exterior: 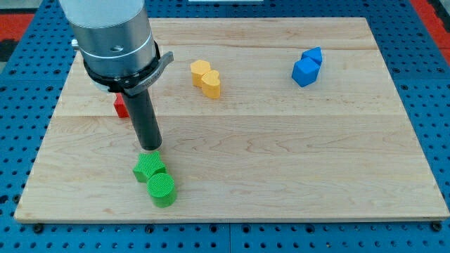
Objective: Push the red star into the yellow blocks
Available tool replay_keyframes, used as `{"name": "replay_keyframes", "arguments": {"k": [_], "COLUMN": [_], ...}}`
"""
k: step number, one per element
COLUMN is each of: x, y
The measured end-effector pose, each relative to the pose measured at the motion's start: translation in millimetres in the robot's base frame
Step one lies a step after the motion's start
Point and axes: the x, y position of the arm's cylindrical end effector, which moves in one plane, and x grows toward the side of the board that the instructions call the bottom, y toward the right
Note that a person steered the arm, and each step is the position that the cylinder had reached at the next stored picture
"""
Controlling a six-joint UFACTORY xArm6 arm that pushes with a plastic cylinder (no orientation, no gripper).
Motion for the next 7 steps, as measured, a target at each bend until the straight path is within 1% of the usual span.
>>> {"name": "replay_keyframes", "arguments": {"k": [1,2,3,4,5,6,7], "x": [0,-24,-24,-20,-54,-79,-81], "y": [1,22,-19,-73,-103,-38,63]}}
